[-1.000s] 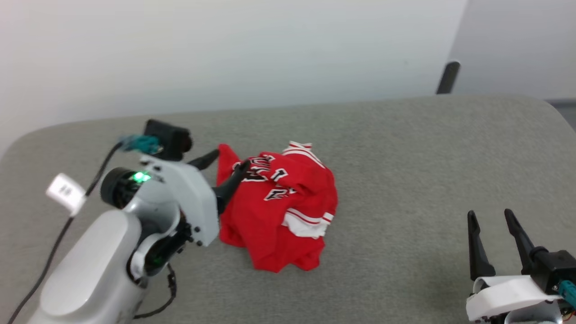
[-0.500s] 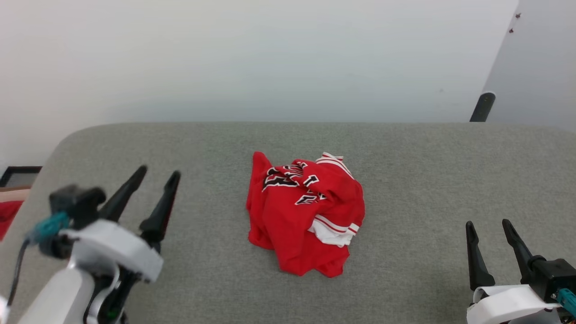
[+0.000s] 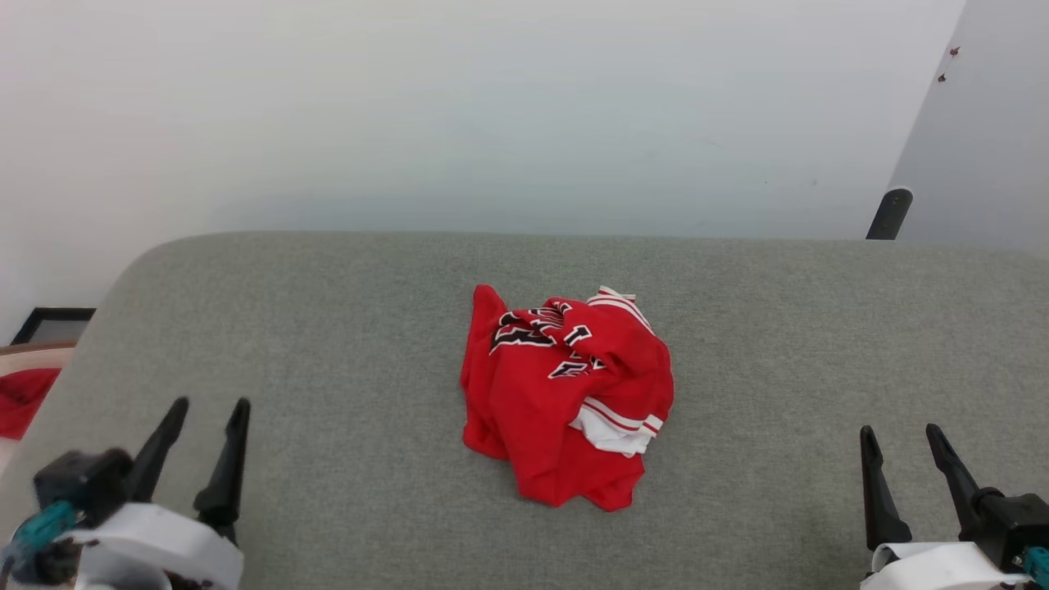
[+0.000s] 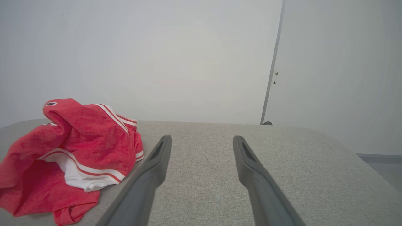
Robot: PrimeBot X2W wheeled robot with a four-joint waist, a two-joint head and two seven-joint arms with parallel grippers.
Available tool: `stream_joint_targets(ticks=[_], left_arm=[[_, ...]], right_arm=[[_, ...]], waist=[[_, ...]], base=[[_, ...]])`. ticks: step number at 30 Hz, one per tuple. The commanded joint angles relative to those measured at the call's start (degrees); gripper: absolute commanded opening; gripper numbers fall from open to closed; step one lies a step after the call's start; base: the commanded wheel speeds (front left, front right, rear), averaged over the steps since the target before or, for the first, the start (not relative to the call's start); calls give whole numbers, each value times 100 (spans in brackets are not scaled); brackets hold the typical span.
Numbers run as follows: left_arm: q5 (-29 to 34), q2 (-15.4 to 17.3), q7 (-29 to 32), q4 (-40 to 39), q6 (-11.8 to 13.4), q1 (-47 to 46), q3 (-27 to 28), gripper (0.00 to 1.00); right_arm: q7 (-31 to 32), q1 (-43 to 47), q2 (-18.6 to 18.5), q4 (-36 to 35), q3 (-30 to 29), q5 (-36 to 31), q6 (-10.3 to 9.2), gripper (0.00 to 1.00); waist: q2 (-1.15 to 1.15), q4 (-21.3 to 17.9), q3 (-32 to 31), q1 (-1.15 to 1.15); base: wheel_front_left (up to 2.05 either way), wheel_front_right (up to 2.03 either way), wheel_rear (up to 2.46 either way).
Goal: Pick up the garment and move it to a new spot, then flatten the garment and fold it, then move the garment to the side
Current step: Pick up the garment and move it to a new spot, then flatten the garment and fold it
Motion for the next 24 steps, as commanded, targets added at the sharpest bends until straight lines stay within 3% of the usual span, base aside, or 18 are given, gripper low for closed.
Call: stream_joint_targets(ticks=[1, 10, 24], left_arm=[[31, -15, -37, 5, 7, 95, 42, 100], [359, -336, -43, -129, -173, 451, 779, 100], [727, -644, -45, -162, -340, 518, 1115, 100]], right_arm=[[-22, 38, 8, -6, -18, 12, 2, 100], [-61, 126, 40, -29, -106, -28, 2, 100], [-18, 77, 60, -50, -25, -31, 2, 100]], waist=[[0, 4, -6, 0], [0, 46, 4, 0], [0, 90, 89, 0]], base=[[0, 0, 0], [0, 0, 0], [0, 0, 0]])
